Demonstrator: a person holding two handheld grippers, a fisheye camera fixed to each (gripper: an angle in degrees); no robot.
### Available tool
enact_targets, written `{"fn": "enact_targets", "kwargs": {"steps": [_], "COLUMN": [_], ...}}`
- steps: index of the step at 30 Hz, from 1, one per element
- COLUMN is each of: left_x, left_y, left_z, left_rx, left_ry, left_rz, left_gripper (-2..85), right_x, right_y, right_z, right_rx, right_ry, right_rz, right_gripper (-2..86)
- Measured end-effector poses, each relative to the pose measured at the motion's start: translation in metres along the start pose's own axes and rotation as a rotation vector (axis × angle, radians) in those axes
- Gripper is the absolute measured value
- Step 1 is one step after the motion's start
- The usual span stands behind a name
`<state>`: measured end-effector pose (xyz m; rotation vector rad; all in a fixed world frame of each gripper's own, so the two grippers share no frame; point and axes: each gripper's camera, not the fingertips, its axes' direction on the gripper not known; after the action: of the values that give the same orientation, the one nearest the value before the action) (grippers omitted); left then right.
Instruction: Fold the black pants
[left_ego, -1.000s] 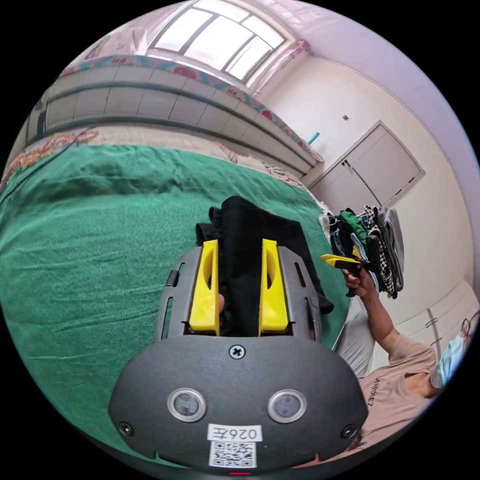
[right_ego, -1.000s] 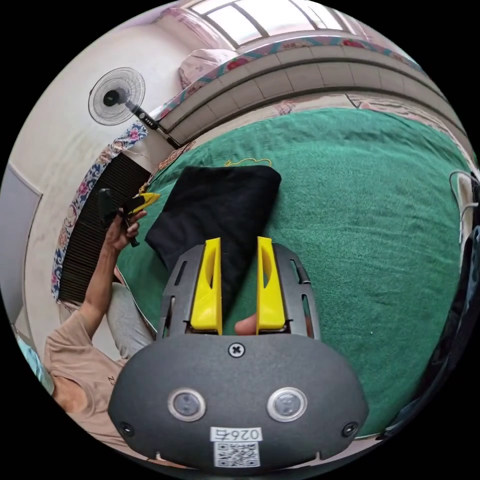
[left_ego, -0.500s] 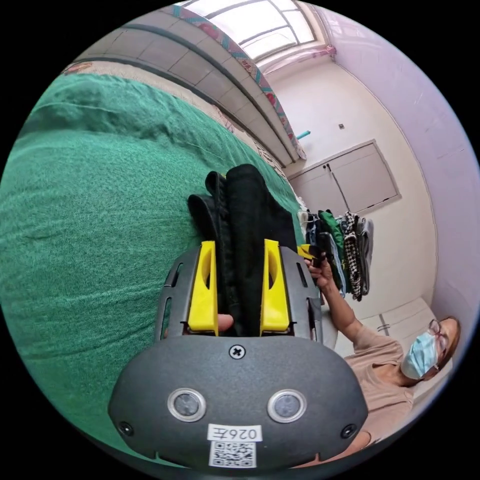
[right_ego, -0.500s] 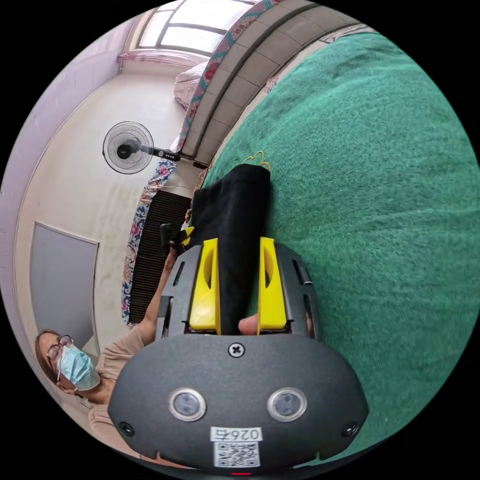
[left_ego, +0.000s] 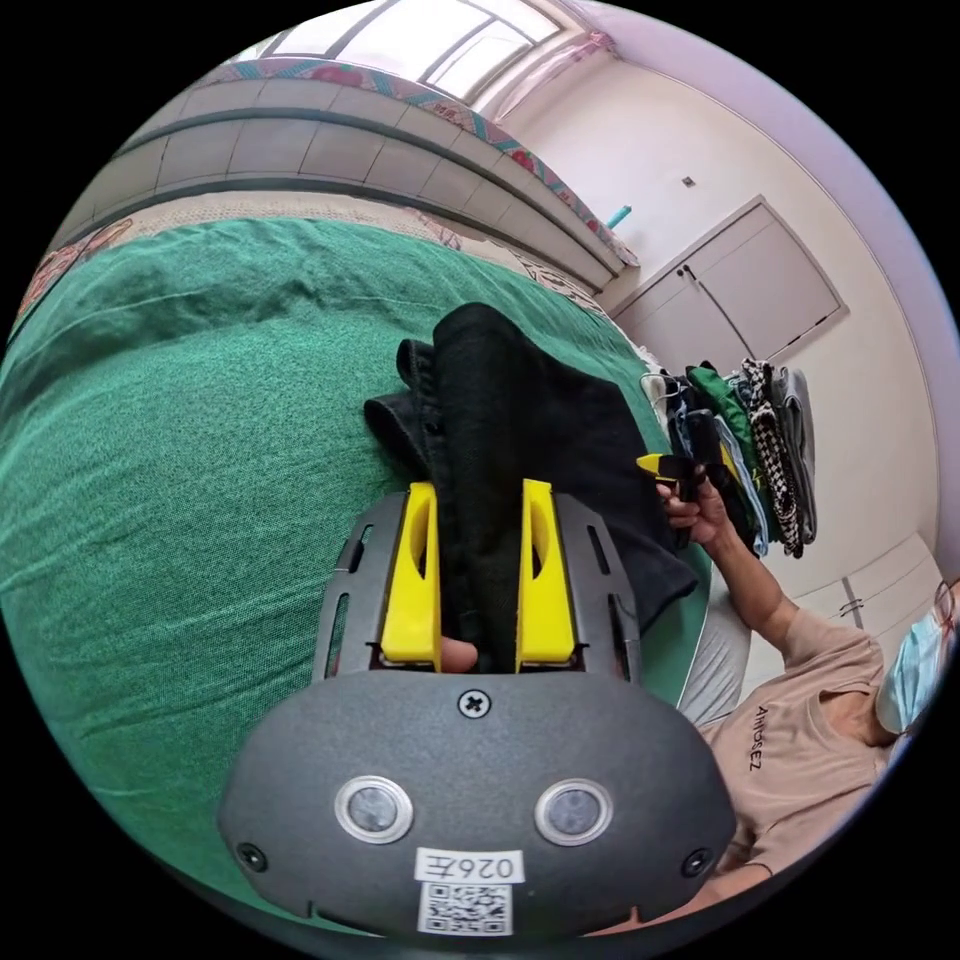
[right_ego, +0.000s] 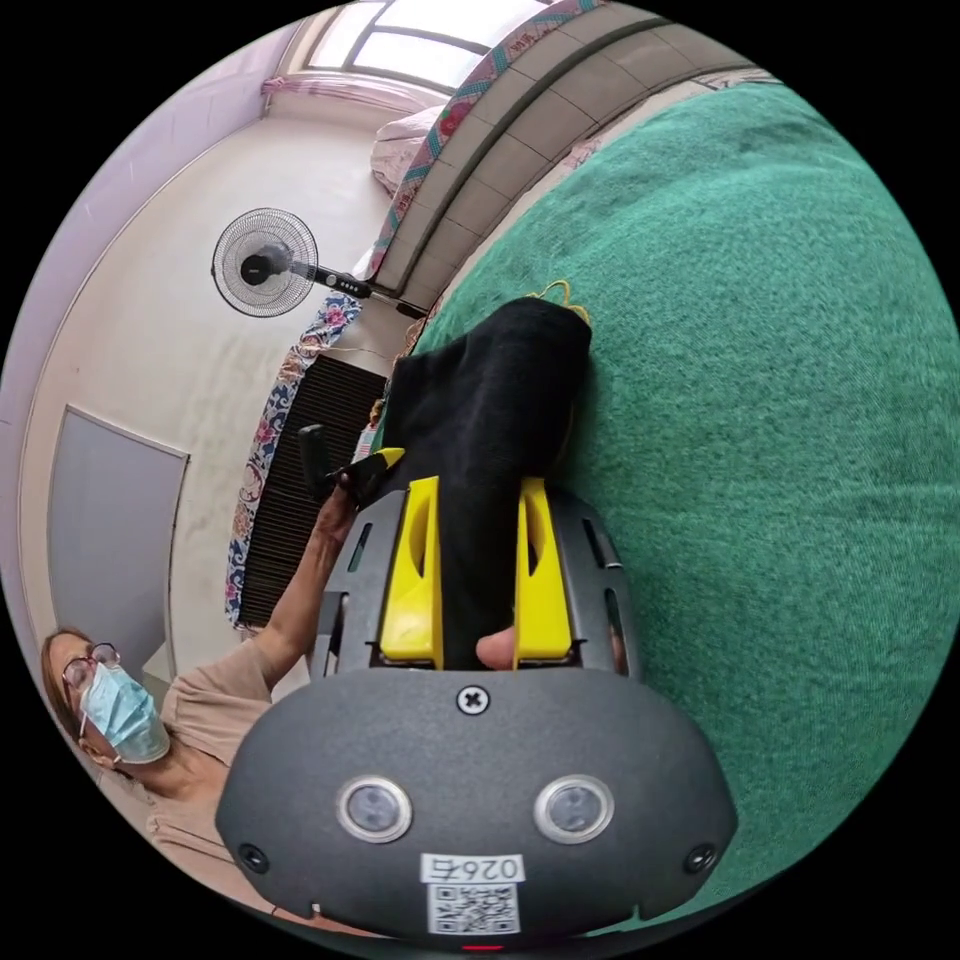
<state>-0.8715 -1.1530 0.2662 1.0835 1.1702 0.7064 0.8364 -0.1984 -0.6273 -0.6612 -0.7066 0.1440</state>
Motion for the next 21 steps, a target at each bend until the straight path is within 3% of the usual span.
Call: {"fn": "enact_targets", "kwargs": {"steps": [7, 12, 14, 21], "left_x": [0.077, 0.163, 0.190, 0.292], "left_y": [0.071, 0.151, 0.187, 0.374], "left_z": [-0.013, -0.054, -0.081, -0.232], "left_rx": [0.053, 0.177, 0.242, 0.492], "left_ry": [-0.228, -0.361, -0.357, -0.509], "left_rz": [0.137, 0.250, 0.268, 0.330], "left_gripper": [8.1, 7.6, 7.6, 7.5], "right_x": [-0.141, -0.337, -0.392, -0.603], "right_y": [0.001, 0.030, 0.047, 0.058], "right_z": [-0.042, -0.057, -0.067, -0.119], "right_rx": [0.046, 0.111, 0.176, 0.360], "right_ry": [0.336, 0.842, 0.948, 0.922], "right_rz": [-0.158, -0.584, -0.694, -0.899], "right_gripper": [1.1, 0.6, 0.6, 0.5]}}
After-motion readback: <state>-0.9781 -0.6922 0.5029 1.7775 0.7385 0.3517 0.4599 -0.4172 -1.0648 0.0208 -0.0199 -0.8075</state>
